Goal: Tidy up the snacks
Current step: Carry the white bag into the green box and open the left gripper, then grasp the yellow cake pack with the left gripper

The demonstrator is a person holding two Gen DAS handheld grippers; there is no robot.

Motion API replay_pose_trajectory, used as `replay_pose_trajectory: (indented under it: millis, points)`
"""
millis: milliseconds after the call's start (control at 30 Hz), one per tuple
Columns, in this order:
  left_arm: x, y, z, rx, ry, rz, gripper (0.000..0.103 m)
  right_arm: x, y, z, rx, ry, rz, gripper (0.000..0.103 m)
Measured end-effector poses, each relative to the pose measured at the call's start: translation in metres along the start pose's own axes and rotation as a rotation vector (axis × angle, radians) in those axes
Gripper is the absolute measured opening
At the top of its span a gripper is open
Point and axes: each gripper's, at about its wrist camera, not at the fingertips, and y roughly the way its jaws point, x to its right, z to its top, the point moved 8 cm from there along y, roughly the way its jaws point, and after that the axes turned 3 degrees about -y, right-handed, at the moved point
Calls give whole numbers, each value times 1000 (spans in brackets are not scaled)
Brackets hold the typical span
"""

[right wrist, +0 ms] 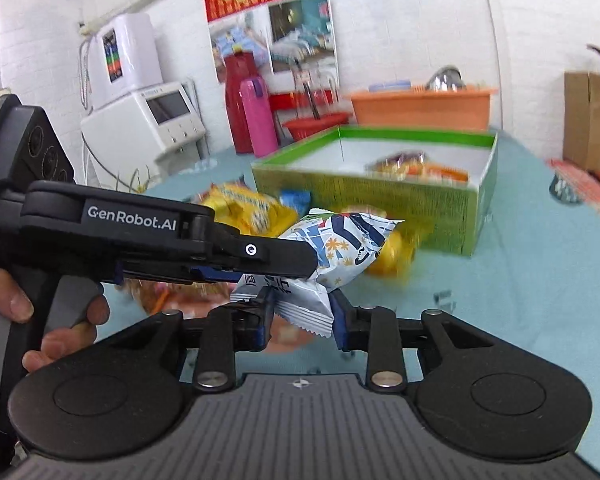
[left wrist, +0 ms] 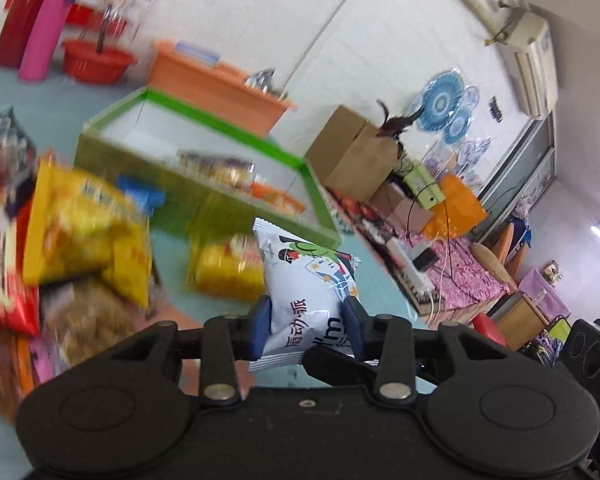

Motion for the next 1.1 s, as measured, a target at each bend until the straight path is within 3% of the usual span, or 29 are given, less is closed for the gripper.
replay_pose_trajectory:
  millis: [200,433,767,800,833,867,900,933,967,1100]
  points:
    - [-5,5,55,67,40,27,55,4,25,49,86,-44,12,53]
    - [-40,37,110,74,4,62,55,19,83,91,112,-53,23,53]
    - [-96,77,139,36,-19,139,56,41,159,99,56,3,58,53]
    - [-100,80,139,32,-13,150,65,42,165,98,46,5,59,53]
    - [-104,82,138,27,-8,165,94,42,171,96,34,2,58,55]
    - [-110,84,137,19,-10,188,103,42,176,94,23,-5,57,60]
    - [-113,84,136,20,-14,212,103,41,181,91,13,-19,50,67]
    - [-115,82,134,22,-13,236,103,41,184,88,-2,-37,34,91]
    - [-115,78,133,27,-10,246,103,41,184,85,-11,-56,9,103]
    - [-99,52,132,66,6,213,103,42,161,87,26,-100,-24,103]
